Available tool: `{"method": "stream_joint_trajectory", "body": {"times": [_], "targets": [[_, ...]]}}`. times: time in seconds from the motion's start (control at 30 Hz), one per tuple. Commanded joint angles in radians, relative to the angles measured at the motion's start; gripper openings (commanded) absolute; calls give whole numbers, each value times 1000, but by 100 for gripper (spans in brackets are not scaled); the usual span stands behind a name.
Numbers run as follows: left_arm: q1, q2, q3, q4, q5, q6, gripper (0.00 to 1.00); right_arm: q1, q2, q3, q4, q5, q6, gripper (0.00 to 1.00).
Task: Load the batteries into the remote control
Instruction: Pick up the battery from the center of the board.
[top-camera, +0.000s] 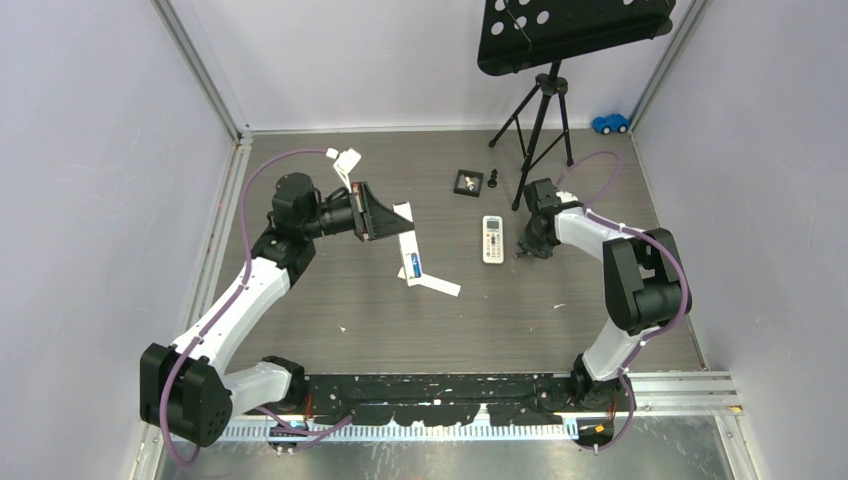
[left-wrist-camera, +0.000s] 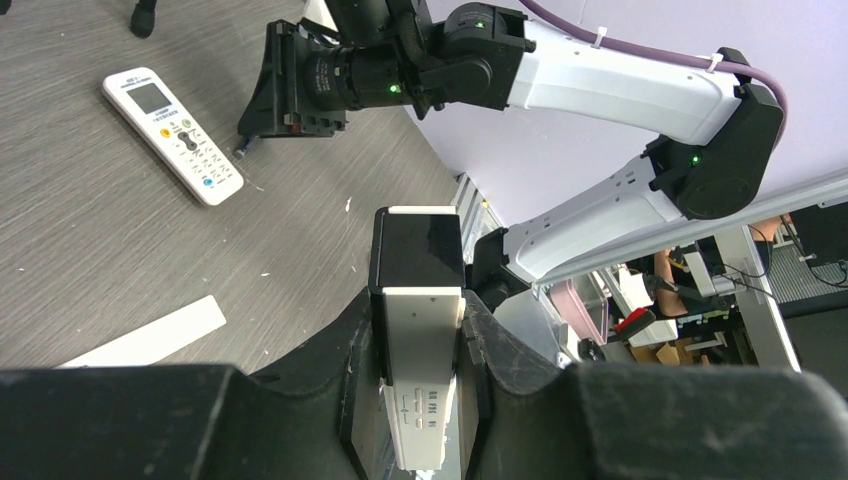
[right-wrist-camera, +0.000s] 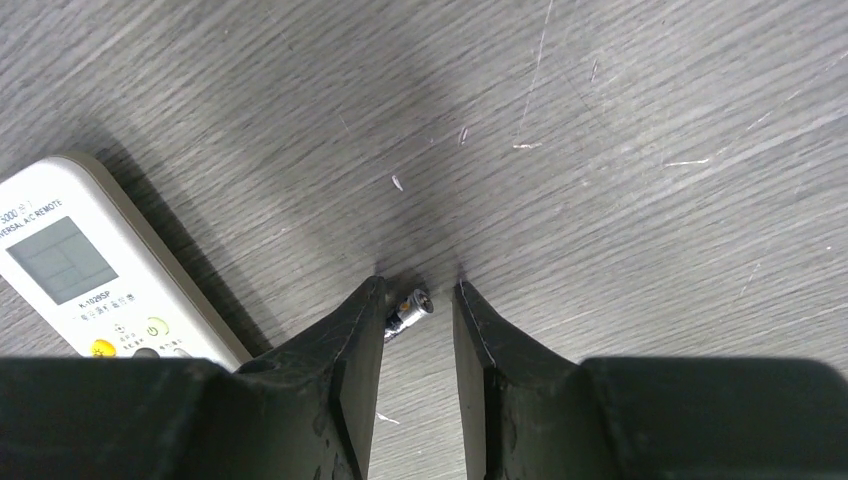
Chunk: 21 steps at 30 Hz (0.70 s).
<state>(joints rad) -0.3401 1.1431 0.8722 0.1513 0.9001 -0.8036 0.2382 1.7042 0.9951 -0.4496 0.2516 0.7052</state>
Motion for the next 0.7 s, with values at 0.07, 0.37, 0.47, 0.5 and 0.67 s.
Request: {"method": "stream_joint_trajectory", "body": {"times": [0.07, 0.37, 0.47, 0.5, 0.67], "targets": [[2, 0, 22, 19, -1, 4, 0, 3, -13, 22, -41, -31, 73, 37], [2, -13, 11, 17, -5, 3, 0, 13, 30, 8, -12, -68, 144, 35], [2, -11, 11, 17, -5, 2, 0, 15, 50, 8, -4, -59, 140, 25], [2, -11, 11, 17, -5, 3, 0, 15, 59, 10, -2, -57, 134, 20], [1, -13, 11, 16, -5, 2, 0, 29, 87, 28, 1, -5, 74, 3]]}}
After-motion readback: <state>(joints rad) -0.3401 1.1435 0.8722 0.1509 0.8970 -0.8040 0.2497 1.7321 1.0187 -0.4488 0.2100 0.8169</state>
